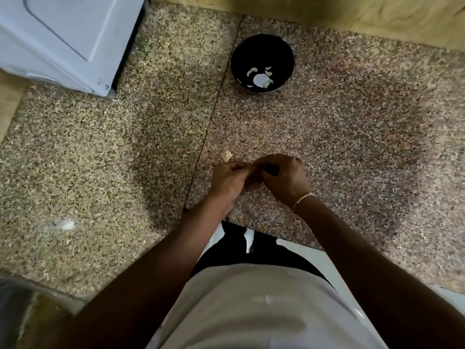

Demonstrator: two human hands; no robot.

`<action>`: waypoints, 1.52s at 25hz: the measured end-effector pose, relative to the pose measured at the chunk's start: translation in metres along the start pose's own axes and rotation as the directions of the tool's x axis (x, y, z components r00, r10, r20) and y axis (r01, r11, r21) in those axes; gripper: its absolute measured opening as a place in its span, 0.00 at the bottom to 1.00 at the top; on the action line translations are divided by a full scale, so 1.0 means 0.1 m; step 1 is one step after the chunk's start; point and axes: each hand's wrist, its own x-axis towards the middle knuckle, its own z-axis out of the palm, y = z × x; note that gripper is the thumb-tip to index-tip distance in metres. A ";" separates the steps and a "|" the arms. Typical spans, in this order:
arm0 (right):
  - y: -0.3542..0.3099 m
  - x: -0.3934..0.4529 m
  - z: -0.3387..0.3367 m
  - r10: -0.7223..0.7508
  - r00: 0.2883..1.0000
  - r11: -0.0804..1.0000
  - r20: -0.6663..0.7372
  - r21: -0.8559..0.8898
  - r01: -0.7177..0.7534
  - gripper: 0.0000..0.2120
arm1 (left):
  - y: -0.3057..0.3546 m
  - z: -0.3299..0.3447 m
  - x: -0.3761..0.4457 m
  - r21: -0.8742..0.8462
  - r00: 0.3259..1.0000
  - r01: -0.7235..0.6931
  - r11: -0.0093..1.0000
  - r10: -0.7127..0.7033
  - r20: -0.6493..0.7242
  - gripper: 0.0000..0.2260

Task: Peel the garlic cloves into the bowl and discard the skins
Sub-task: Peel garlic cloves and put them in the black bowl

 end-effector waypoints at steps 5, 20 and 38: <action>0.05 0.17 -0.05 -0.063 0.997 0.998 0.036 -0.020 0.064 0.11 | 0.06 0.06 0.09 -0.004 0.997 -0.015 1.000 0.015 -0.072 0.06; 0.30 0.19 0.20 -0.195 0.978 0.939 0.074 -0.273 0.208 0.06 | 0.00 -0.04 0.32 0.311 0.991 0.040 0.950 0.002 -0.132 0.04; 0.23 0.12 0.19 -0.221 0.974 0.935 0.052 -0.275 0.226 0.07 | -0.03 -0.05 0.33 0.309 0.986 0.032 0.951 0.021 -0.168 0.05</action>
